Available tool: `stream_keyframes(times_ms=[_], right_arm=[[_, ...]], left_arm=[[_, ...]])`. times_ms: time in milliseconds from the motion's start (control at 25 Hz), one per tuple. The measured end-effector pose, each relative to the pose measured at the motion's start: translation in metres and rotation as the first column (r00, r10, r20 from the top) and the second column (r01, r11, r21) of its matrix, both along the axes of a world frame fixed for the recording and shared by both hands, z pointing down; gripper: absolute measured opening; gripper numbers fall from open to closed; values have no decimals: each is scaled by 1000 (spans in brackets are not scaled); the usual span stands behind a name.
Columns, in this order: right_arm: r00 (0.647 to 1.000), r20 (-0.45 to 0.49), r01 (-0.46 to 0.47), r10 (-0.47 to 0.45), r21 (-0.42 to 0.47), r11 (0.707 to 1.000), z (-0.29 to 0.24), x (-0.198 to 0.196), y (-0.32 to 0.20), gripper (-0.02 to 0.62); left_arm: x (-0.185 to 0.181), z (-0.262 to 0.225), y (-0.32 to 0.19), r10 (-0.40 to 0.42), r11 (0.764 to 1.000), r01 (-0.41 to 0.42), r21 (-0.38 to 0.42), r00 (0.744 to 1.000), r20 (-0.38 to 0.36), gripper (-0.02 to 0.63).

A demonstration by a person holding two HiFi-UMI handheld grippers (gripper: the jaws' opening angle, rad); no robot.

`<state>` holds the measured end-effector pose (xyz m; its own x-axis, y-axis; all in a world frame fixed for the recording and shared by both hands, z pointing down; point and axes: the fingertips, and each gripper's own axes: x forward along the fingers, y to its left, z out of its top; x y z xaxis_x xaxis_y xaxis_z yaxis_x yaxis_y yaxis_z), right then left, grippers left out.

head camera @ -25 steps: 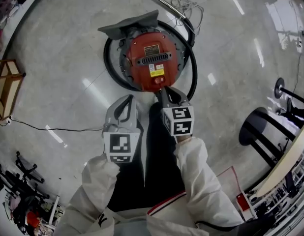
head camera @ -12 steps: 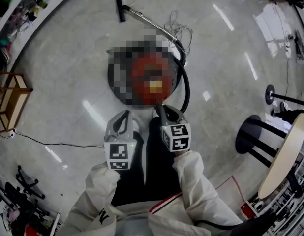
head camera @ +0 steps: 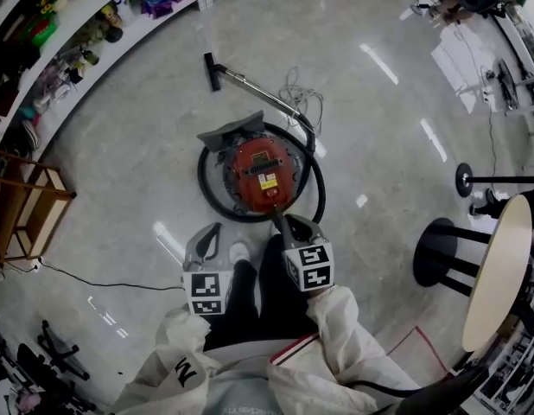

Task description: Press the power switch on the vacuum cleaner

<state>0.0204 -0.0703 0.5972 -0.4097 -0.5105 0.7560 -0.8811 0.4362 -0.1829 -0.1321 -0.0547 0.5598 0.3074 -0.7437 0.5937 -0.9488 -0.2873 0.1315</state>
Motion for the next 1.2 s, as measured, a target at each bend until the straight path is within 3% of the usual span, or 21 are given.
stream_keyframes(times_ms=[240,640,1200], right_arm=[[999,33,-31,30,23,999,-51,4,7,0],[995,92,-64,48,181,981,-142,10,-3,0],[992,123,-79,41,321,944,-216,-1,5,0]], left_arm=[[1,-35,-1,36,998,-37,44,999,14,0],[11,-107,-14,89,983,-88,162,996,2,0],[-6,-168,-16,85,960,-80,269,996,-8,0]])
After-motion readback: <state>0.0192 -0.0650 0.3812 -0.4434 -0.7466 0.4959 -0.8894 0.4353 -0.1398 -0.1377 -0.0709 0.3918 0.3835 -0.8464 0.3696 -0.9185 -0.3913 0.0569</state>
